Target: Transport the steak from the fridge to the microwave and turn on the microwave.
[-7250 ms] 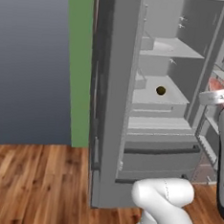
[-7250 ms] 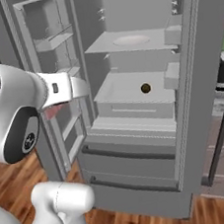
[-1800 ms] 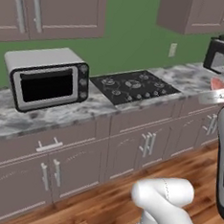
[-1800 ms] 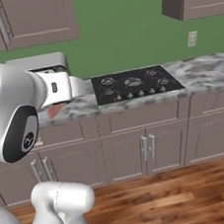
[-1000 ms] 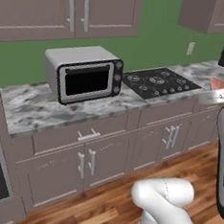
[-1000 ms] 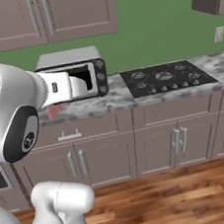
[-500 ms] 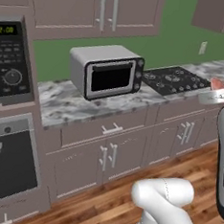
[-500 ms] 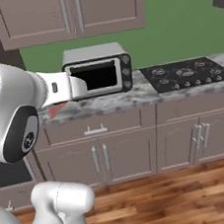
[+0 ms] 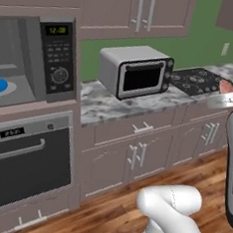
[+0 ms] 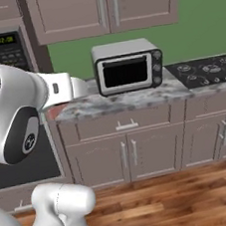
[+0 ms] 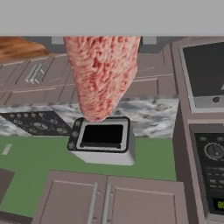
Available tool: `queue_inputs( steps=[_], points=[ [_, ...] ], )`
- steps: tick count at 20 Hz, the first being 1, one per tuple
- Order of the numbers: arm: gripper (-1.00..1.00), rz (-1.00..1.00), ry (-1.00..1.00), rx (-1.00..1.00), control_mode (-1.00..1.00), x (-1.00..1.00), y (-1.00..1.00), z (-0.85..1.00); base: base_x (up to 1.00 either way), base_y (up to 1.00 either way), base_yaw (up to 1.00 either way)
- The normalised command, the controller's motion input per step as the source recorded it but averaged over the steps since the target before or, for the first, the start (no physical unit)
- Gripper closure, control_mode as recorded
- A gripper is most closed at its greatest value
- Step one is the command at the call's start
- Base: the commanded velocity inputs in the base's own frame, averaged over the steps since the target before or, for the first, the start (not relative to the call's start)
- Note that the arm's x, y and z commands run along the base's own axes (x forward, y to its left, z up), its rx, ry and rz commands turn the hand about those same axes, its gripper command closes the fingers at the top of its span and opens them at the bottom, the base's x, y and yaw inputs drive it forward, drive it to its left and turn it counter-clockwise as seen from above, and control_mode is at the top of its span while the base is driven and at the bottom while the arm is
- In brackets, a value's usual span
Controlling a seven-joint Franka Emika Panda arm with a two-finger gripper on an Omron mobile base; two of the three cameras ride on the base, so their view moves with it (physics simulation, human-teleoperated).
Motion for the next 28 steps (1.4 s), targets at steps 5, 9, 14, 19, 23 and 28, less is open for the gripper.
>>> queue_inputs(
  steps=[5,9,14,19,23,28],
  points=[
    [1.0,0.0,0.0,0.0,1.0,0.0,0.0,0.0,-0.08,0.65,0.06],
    [1.0,0.0,0.0,0.0,1.0,0.0,0.0,0.0,0.0,0.57,0.16],
    [1.0,0.0,0.0,0.0,1.0,0.0,0.0,0.0,0.0,0.5,0.24],
    [1.0,0.0,0.0,0.0,1.0,0.0,0.0,0.0,0.0,0.49,0.24],
    [1.0,0.0,0.0,0.0,1.0,0.0,0.0,0.0,0.02,0.52,0.23],
    [1.0,0.0,0.0,0.0,1.0,0.0,0.0,0.0,0.08,0.53,0.21]
  ],
)
